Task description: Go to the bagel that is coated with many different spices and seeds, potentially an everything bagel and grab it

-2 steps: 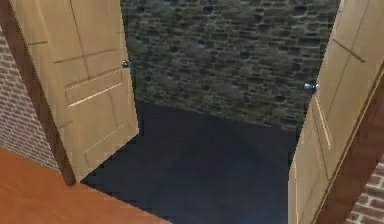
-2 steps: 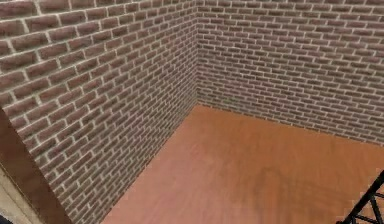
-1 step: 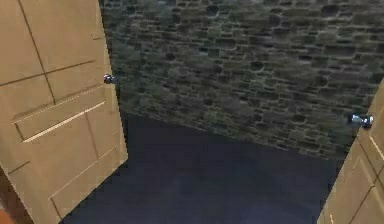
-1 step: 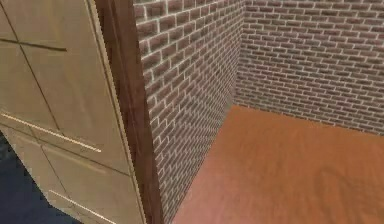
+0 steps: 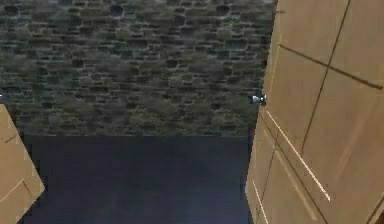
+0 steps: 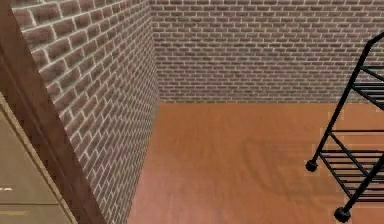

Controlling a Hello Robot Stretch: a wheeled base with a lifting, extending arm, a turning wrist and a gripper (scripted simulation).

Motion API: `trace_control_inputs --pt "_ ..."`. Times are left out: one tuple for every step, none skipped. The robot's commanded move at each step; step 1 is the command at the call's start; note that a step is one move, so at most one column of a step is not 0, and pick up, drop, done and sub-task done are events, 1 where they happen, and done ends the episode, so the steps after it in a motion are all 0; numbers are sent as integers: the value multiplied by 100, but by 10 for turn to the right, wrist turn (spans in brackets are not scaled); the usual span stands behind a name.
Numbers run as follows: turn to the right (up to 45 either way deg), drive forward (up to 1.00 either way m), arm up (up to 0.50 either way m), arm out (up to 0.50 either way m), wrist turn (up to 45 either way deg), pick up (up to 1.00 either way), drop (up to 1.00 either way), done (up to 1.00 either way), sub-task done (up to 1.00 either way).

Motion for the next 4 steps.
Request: trace_control_inputs --pt "0 100 0 0 0 0 0 0 0" --pt "450 0 0 0 0 0 0 0 0" --pt "0 5 0 0 0 0 0 0 0" --pt "-90 0 0 0 0 0 0 0 0"
